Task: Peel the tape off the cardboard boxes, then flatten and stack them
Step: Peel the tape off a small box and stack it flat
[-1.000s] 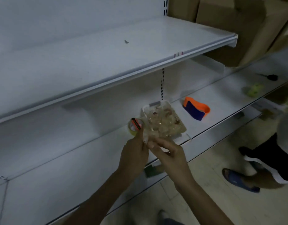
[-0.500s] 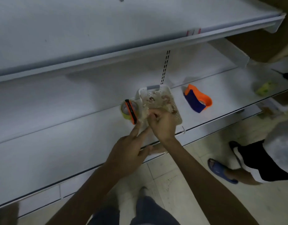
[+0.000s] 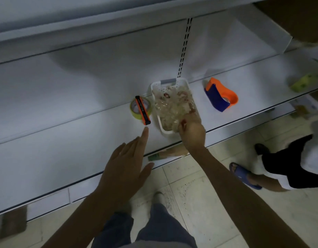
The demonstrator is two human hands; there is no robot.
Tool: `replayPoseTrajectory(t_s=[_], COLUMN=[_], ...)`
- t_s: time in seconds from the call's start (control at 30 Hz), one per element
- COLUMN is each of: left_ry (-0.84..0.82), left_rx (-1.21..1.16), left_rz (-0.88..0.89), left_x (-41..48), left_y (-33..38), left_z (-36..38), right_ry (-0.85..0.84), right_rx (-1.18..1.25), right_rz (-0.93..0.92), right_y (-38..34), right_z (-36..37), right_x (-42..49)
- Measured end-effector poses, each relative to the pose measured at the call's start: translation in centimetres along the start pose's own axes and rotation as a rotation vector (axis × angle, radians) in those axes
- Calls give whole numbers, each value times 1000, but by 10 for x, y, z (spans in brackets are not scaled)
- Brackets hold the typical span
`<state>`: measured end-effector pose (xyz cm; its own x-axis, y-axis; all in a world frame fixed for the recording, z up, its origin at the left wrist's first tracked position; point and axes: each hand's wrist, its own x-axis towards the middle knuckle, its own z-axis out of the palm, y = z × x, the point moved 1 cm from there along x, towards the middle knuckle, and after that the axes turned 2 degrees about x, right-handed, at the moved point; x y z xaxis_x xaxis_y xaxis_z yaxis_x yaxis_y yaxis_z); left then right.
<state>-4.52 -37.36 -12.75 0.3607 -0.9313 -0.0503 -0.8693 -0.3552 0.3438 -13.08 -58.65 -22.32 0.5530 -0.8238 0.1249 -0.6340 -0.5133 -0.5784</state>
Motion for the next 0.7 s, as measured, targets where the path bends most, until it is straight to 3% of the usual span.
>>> replayPoseTrajectory(t_s=[0.2, 0.37, 0.57, 0.7], left_ry=[-15, 21, 184, 344], left_rx=[20, 4, 80, 248], left_rz=[51, 59, 67, 159], left_x=[-4, -8, -5, -4], left_y=[6, 2, -2, -7], left_z=[-4, -2, -13, -46], right_ry=[-152, -263, -49, 155], right_rx=[-268, -245, -11, 212], right_rz=[-288, -399, -273, -562], right_y=[1, 5, -11, -86], right_z=[30, 31, -1, -49], right_x=[15, -8, -39, -54])
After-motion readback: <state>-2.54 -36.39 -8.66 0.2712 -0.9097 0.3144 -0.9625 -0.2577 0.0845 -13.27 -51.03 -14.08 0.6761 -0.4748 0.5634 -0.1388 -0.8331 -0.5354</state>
